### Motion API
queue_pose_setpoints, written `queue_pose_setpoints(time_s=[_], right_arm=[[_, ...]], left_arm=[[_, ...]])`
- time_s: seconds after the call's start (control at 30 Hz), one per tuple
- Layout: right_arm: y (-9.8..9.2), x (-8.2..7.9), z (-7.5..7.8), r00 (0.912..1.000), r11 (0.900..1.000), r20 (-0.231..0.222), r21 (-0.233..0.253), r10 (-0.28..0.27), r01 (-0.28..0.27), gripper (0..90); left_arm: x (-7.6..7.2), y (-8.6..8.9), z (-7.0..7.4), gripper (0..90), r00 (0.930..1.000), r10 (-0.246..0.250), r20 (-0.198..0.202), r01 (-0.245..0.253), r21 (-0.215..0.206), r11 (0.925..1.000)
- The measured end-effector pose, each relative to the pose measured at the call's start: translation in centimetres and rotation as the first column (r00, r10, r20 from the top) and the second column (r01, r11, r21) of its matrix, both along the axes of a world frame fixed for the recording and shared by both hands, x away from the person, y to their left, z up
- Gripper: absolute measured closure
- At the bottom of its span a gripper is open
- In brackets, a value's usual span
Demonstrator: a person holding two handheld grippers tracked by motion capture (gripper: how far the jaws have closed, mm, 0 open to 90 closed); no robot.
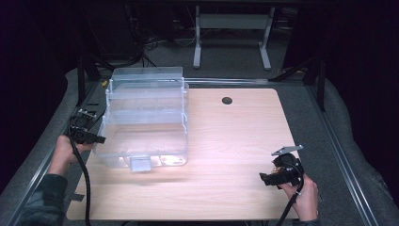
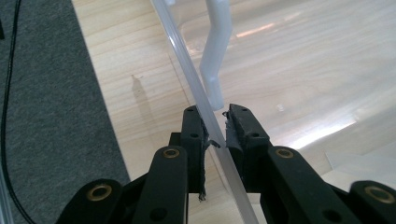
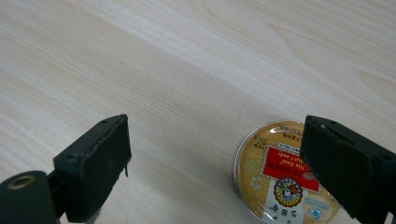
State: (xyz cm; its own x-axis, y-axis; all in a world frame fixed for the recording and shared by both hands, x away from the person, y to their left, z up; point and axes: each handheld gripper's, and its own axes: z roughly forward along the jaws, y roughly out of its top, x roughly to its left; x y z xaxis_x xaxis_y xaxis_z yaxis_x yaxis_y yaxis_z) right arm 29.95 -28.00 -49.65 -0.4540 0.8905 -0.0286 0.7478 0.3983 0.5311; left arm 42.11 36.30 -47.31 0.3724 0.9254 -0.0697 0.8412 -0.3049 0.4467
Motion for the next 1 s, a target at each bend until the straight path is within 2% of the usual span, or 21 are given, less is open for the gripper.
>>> queue_pose_setpoints(time_s=[0.3,0.53,1.0], right_arm=[[-0.3,0.0,-0.1,1.0000,1.000,-0.008,0.008,-0.006,0.006,8.3],[-0.7,-0.2,-0.1,0.9998,1.000,-0.007,0.012,-0.019,0.019,9.2],[-1.7,-0.5,-0.1,0.9991,0.999,-0.005,0.022,-0.043,0.043,9.6]], left_arm=[[0.2,-2.0,0.0,76.4,0.9999,-0.015,-0.008,0.015,0.003,0.9999],[0.3,-4.7,0.1,74.8,0.9980,-0.061,-0.015,0.061,0.023,0.9978],[0.9,-8.5,0.2,73.4,0.9941,-0.104,-0.032,0.105,0.034,0.9939]])
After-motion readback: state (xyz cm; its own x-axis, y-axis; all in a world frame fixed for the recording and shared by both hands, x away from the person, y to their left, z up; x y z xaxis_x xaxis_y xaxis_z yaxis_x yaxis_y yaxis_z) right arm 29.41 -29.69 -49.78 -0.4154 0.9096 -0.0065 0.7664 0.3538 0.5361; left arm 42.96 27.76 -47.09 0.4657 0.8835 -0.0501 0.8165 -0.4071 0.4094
